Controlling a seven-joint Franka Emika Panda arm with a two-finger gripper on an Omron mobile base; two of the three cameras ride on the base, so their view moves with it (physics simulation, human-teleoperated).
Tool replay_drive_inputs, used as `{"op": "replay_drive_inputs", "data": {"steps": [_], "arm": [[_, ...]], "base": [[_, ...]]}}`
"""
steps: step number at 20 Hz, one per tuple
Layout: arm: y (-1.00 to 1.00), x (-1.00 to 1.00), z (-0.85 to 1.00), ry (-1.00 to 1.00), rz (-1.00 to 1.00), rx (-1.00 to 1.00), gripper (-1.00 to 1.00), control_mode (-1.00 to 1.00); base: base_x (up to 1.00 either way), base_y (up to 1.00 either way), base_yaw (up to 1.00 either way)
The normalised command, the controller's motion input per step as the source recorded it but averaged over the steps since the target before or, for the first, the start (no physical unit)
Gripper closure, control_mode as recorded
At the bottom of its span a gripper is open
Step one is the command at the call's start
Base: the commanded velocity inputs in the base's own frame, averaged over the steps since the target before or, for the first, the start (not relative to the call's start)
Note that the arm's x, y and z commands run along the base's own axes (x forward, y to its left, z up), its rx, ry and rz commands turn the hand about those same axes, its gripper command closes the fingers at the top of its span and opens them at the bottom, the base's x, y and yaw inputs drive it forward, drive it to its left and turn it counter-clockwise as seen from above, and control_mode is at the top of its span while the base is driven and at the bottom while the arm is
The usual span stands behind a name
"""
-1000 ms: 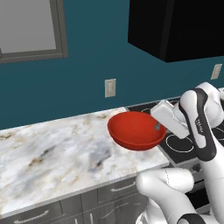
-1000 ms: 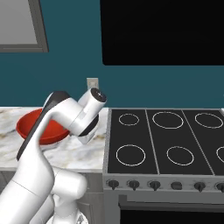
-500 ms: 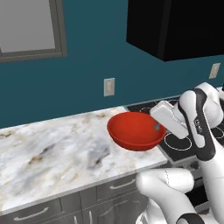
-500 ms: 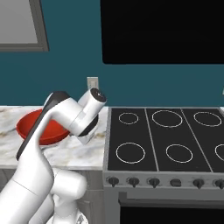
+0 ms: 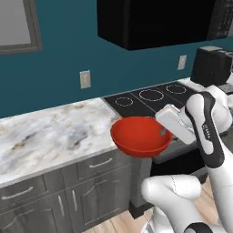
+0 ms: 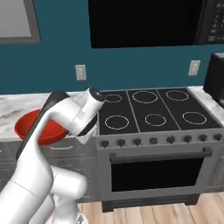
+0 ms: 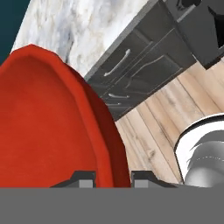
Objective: Pick the cup and bowl from the counter and place them on the counter next to the sink.
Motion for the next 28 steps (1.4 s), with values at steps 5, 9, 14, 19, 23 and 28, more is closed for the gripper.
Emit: {"op": "replay_drive_inputs", "data": {"steps": [5, 9, 14, 19, 23, 28], "arm": [[0.00, 0.00, 0.00, 0.00, 0.00, 0.00, 1.00, 1.00], [0.00, 0.00, 0.00, 0.00, 0.00, 0.00, 1.00, 1.00], [0.00, 0.00, 0.00, 0.00, 0.00, 0.00, 1.00, 1.00], [0.00, 0.00, 0.00, 0.00, 0.00, 0.00, 1.00, 1.00], [0.00, 0.00, 0.00, 0.00, 0.00, 0.00, 1.00, 1.00], [0.00, 0.00, 0.00, 0.00, 0.00, 0.00, 1.00, 1.00]], "base": [[0.09, 0.00, -0.78], [0.09, 0.00, -0.92], [0.10, 0.00, -0.92], [0.12, 0.00, -0.91], [0.13, 0.00, -0.90], [0.17, 0.00, -0.86]]}}
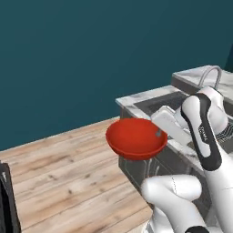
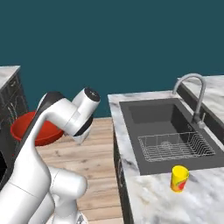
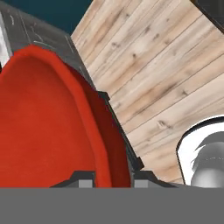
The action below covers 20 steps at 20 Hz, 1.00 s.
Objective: Pick the cup and bowl from the counter and place them on the counter next to the sink.
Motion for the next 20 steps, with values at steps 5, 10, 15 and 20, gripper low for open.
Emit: {"op": "replay_drive_inputs", "data": {"steps": [5, 10, 15, 20], "arm": [[0.00, 0.00, 0.00, 0.00, 0.00, 0.00, 1.00, 1.00], [0.00, 0.00, 0.00, 0.00, 0.00, 0.00, 1.00, 1.00], [0.00, 0.00, 0.00, 0.00, 0.00, 0.00, 1.00, 1.00], [0.00, 0.00, 0.00, 0.00, 0.00, 0.00, 1.00, 1.00]], "base": [[0.05, 0.00, -0.82], [0.00, 0.07, -0.71], [-0.04, 0.00, -0.69], [-0.35, 0.08, -0.58]]}}
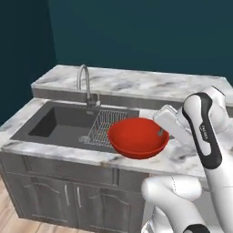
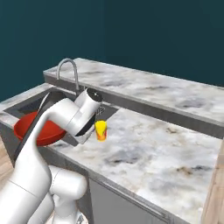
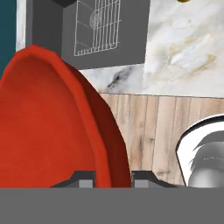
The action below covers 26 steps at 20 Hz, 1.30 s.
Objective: Pick the cup and bowl from the counter and place them on the counter next to the sink.
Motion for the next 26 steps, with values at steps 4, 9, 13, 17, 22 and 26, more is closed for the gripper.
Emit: {"op": "replay_drive_inputs", "data": {"steps": [4, 9, 13, 17, 22, 26], "arm": [[0.00, 0.00, 0.00, 0.00, 0.00, 0.00, 1.00, 1.00], [0.00, 0.00, 0.00, 0.00, 0.00, 0.00, 1.00, 1.00], [0.00, 0.00, 0.00, 0.00, 0.00, 0.00, 1.00, 1.00], [0.00, 0.00, 0.00, 0.00, 0.00, 0.00, 1.00, 1.00], [0.00, 0.00, 0.00, 0.00, 0.00, 0.00, 1.00, 1.00], [0.00, 0.00, 0.00, 0.00, 0.00, 0.00, 1.00, 1.00]], "base": [[-0.52, 0.02, -0.51], [-0.47, -0.04, -0.51], [-0.15, -0.18, -0.49], [0.23, -0.16, -0.49], [0.51, 0.00, -0.37], [0.00, 0.00, -0.06]]}}
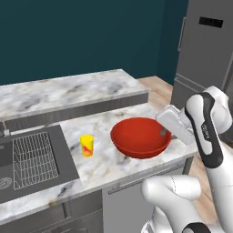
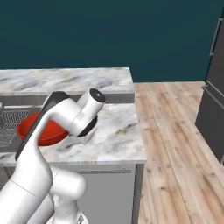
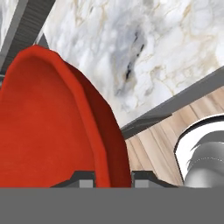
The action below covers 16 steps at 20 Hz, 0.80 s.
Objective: Pick the cup and bowl from the counter and place them on the counter next to the sink.
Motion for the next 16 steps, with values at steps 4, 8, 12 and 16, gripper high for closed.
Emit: {"op": "replay_drive_inputs", "data": {"steps": [4, 8, 12, 16], "arm": [[0.00, 0.00, 0.00, 0.00, 0.00, 0.00, 1.00, 1.00], [0.00, 0.00, 0.00, 0.00, 0.00, 0.00, 1.00, 1.00], [0.00, 0.00, 0.00, 0.00, 0.00, 0.00, 1.00, 1.00], [0.00, 0.00, 0.00, 0.00, 0.00, 0.00, 1.00, -1.00]], "base": [[0.00, 0.00, 0.00], [0.00, 0.00, 0.00], [0.00, 0.00, 0.00], [0.00, 0.00, 0.00]]}}
